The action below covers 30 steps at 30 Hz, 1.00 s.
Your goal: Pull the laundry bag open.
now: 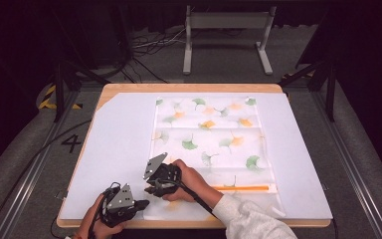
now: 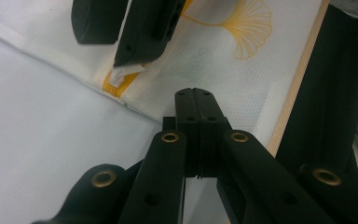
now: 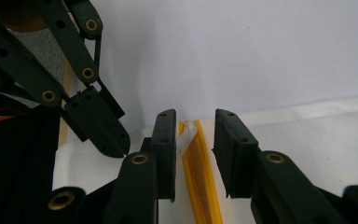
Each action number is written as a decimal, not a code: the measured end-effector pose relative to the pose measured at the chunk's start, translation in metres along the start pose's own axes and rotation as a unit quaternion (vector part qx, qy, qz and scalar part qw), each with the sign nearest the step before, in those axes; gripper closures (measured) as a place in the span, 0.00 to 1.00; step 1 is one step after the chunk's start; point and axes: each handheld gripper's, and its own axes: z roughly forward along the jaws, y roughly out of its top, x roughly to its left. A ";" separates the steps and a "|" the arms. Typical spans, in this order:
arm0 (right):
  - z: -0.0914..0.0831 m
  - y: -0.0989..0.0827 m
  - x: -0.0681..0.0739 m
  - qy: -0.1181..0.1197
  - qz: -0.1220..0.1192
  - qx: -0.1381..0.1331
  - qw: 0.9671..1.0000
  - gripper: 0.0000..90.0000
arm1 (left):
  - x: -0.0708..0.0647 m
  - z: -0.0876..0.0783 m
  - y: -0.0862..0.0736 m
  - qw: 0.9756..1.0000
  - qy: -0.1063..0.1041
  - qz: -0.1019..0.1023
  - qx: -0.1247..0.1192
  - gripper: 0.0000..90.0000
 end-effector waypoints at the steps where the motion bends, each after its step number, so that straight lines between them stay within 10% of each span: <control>1: 0.003 0.000 0.000 0.001 0.001 0.002 1.000 0.78 | 0.000 0.000 0.000 1.000 0.000 0.001 0.000 1.00; 11: 0.003 0.004 -0.003 0.000 0.025 -0.026 0.999 0.76 | -0.001 0.000 0.000 1.000 0.002 0.003 0.001 1.00; 30: 0.012 -0.001 -0.001 0.008 0.019 0.024 1.000 0.80 | -0.001 0.000 0.000 1.000 0.002 0.004 0.003 0.99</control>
